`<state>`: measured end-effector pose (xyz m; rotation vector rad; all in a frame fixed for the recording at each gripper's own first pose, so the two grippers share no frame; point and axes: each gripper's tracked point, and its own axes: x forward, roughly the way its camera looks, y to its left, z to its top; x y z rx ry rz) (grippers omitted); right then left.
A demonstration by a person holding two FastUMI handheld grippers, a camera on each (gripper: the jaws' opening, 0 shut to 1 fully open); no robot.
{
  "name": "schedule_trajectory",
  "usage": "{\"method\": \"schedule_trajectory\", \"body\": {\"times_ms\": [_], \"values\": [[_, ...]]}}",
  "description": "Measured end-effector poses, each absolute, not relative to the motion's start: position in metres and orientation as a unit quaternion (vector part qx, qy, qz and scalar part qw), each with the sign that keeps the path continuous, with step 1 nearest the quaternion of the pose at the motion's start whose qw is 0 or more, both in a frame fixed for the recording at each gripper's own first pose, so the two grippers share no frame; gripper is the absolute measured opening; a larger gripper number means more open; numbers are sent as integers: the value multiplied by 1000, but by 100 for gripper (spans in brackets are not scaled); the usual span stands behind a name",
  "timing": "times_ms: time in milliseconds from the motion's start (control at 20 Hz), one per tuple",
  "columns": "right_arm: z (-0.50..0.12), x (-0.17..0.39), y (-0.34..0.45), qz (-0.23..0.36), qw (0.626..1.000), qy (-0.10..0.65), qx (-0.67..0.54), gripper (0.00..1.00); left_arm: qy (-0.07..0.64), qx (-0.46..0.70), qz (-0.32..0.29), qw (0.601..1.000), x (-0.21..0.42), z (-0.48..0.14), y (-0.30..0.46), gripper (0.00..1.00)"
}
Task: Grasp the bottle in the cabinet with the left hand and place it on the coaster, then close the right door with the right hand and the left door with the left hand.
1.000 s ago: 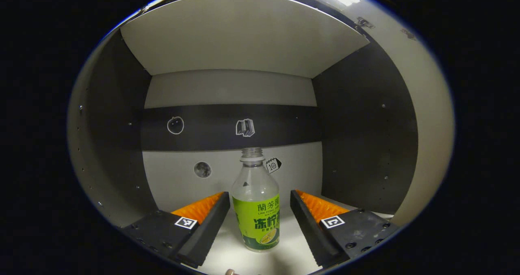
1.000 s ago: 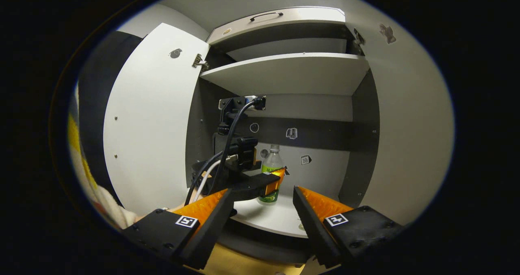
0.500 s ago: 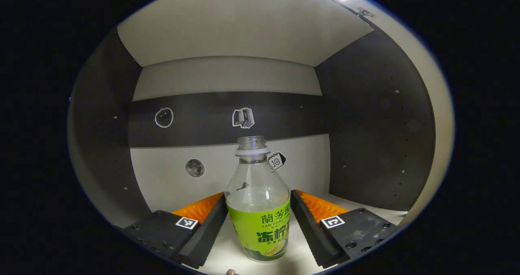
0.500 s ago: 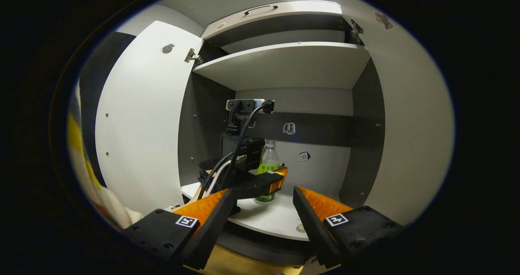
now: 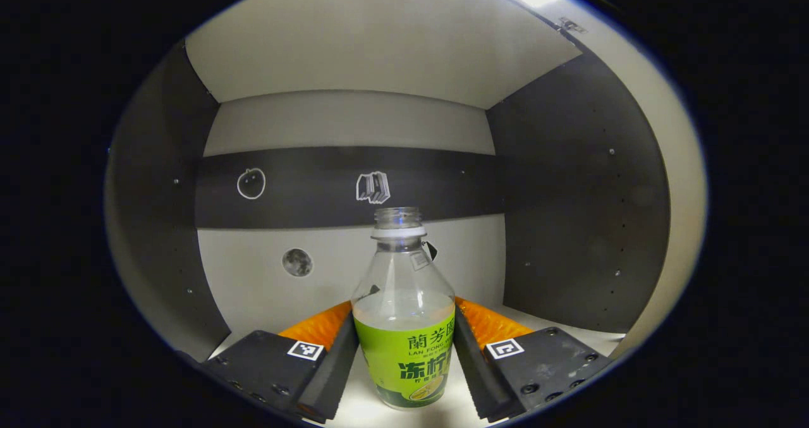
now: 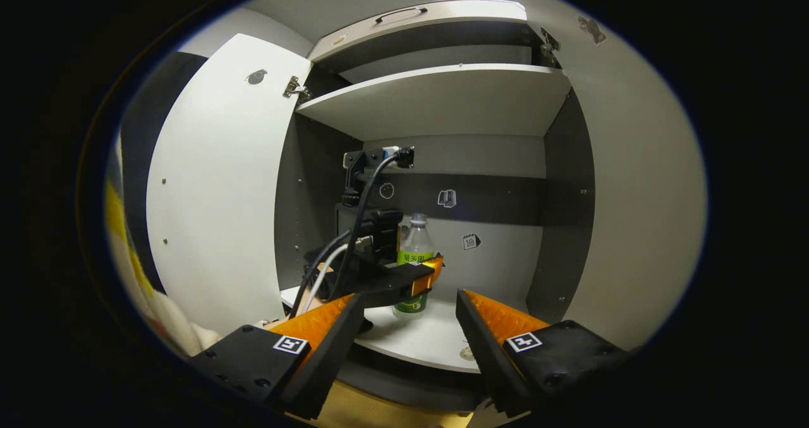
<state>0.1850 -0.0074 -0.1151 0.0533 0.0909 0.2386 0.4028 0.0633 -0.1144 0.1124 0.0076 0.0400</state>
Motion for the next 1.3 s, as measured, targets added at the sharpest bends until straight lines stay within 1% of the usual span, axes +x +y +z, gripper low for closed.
{"method": "schedule_trajectory", "body": {"times_ms": [200,350,600,700,800,850,900,1100,1300], "values": [[-106,176,-16,98,994,38,27,98,-7,49,23,999,370,-95,64,79],[-102,157,-22,71,997,38,16,98,-9,41,31,999,334,-84,67,79],[-91,98,-29,14,998,53,13,98,-19,41,25,999,251,-62,55,79],[-87,72,-22,7,998,59,23,98,-13,39,22,999,211,-61,49,79],[-83,45,-20,-9,998,61,14,98,-8,34,18,999,173,-64,43,79],[-81,32,-19,-18,998,62,8,94,-8,30,15,999,153,-66,38,78],[-79,18,-16,-23,998,63,5,98,-11,26,13,1000,134,-66,34,79],[-67,-29,-3,-34,998,55,-4,98,-4,36,4,999,68,-86,17,79],[-62,-56,4,-42,998,50,-11,98,13,14,-22,1000,24,-122,-10,78]]}}
